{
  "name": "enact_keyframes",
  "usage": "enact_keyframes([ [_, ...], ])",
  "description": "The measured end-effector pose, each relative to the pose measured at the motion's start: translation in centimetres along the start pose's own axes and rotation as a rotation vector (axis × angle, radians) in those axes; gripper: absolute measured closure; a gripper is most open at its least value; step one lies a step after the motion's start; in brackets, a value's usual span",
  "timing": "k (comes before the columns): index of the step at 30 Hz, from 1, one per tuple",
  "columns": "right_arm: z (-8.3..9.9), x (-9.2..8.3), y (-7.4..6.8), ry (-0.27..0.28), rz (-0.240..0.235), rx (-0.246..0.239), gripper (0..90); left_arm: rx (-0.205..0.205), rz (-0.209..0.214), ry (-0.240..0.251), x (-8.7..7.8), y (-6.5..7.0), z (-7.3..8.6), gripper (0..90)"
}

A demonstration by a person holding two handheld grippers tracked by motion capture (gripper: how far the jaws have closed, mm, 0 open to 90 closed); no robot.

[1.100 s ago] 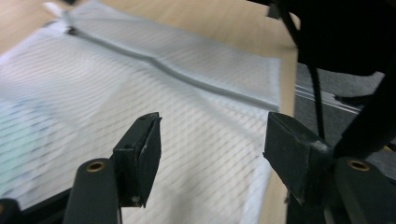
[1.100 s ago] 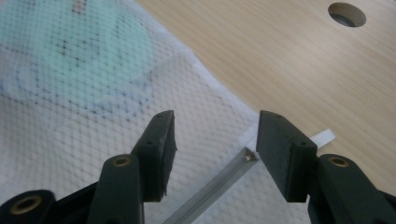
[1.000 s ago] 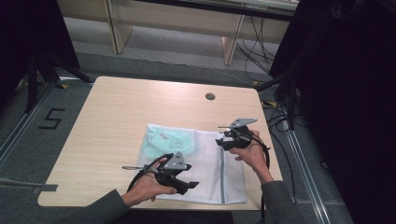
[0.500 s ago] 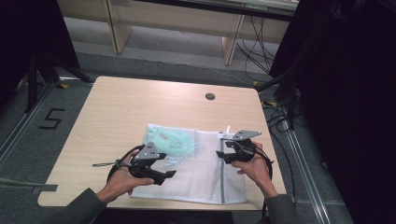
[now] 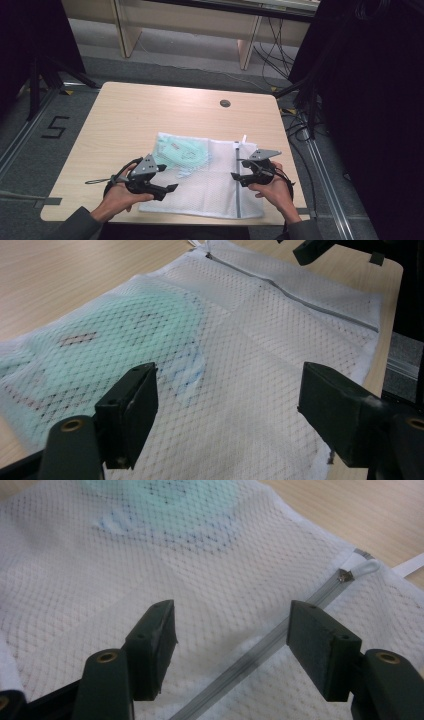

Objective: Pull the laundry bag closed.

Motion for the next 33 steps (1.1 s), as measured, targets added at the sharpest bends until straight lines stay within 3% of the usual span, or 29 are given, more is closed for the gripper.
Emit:
enact_keyframes([
  [1, 0.2, -0.1, -0.2, -0.005, -0.002, 0.02, 36.5, 0.01, 0.001, 0.003, -0.1, -0.1, 0.1, 23.3],
  [2, 0.2, 0.0, -0.2, 0.014, -0.002, 0.006, 36.0, -0.016, 0.001, 0.007, -0.2, 0.1, 0.2, 23.4],
  [4, 0.6, -0.3, -0.5, -0.002, -0.005, 0.023, 35.5, 0.005, 0.004, -0.002, -0.6, 0.0, 0.4, 23.3],
  [5, 0.7, -0.3, -0.6, 0.007, -0.004, 0.024, 35.2, -0.017, -0.006, -0.005, -0.7, 0.0, 0.5, 23.3],
  [6, 0.9, -0.5, -0.9, -0.001, -0.005, 0.042, 35.1, -0.011, 0.001, -0.008, -0.9, 0.0, 0.5, 23.3],
  [7, 0.7, -0.4, -0.6, 0.026, 0.008, 0.009, 34.4, -0.005, -0.003, 0.006, -0.9, 0.0, 0.5, 23.2],
  [8, 1.0, -0.8, -0.7, -0.005, 0.004, 0.005, 33.5, -0.002, 0.004, 0.008, -1.0, 0.0, 0.5, 23.1],
  [9, 0.8, -0.7, -0.7, 0.029, 0.014, 0.001, 32.8, -0.021, -0.006, 0.009, -1.1, 0.0, 0.6, 23.2],
  [12, 1.5, -1.0, -1.0, -0.006, -0.001, 0.007, 32.6, -0.022, -0.01, 0.0, -1.3, -0.1, 0.8, 23.0],
  [14, 1.4, -0.9, -1.1, 0.029, 0.013, -0.005, 32.4, -0.013, -0.016, -0.003, -1.6, -0.2, 0.9, 22.9],
  [15, 1.7, -1.3, -1.3, -0.005, -0.001, 0.006, 32.0, -0.005, -0.005, -0.001, -1.6, -0.1, 1.0, 22.9],
  [16, 1.6, -1.2, -1.4, 0.025, 0.01, 0.008, 31.4, -0.019, -0.014, 0.0, -1.7, -0.1, 1.1, 22.9],
  [19, 2.2, -1.7, -2.1, 0.0, 0.005, 0.03, 30.8, -0.025, -0.019, -0.003, -2.0, 0.0, 1.3, 22.8],
  [21, 2.4, -1.8, -2.1, 0.011, 0.016, -0.004, 30.7, -0.017, -0.012, -0.007, -2.2, 0.0, 1.4, 22.8],
  [23, 2.6, -2.0, -2.3, 0.015, 0.018, 0.01, 30.2, -0.015, -0.019, 0.0, -2.4, 0.0, 1.5, 22.7],
  [24, 2.9, -2.3, -2.3, -0.008, 0.012, -0.003, 30.1, -0.023, -0.015, -0.001, -2.5, 0.1, 1.5, 22.7],
  [27, 3.4, -2.2, -2.4, 0.004, 0.028, -0.007, 29.5, -0.051, -0.019, -0.013, -2.4, 0.3, 1.9, 22.4],
  [28, 3.7, -2.3, -2.5, -0.01, 0.032, 0.004, 29.3, -0.022, -0.012, -0.022, -2.4, 0.2, 2.1, 22.3],
  [29, 3.9, -2.5, -2.5, -0.022, 0.027, 0.001, 29.3, -0.026, -0.018, -0.022, -2.2, 0.3, 2.2, 22.3],
  [30, 3.8, -2.3, -2.5, 0.002, 0.04, 0.013, 29.3, -0.037, -0.012, -0.037, -2.1, 0.4, 2.4, 22.3],
  [31, 4.1, -2.7, -2.6, -0.036, 0.028, 0.002, 29.3, -0.028, -0.021, -0.041, -2.1, 0.4, 2.4, 22.3],
  [33, 4.1, -2.6, -2.5, -0.02, 0.054, -0.004, 29.3, -0.008, -0.01, -0.031, -2.1, 0.4, 2.3, 22.3],
])
Point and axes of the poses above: each handheld gripper's, and its own axes: x roughly forward along the jaws, z roughly out of its underside, y roughly to its right, the point moved 10 cm from there along x, roughly forward along the jaws, and after that the axes turned 4 degrees about -z, right-handed, at the moved point
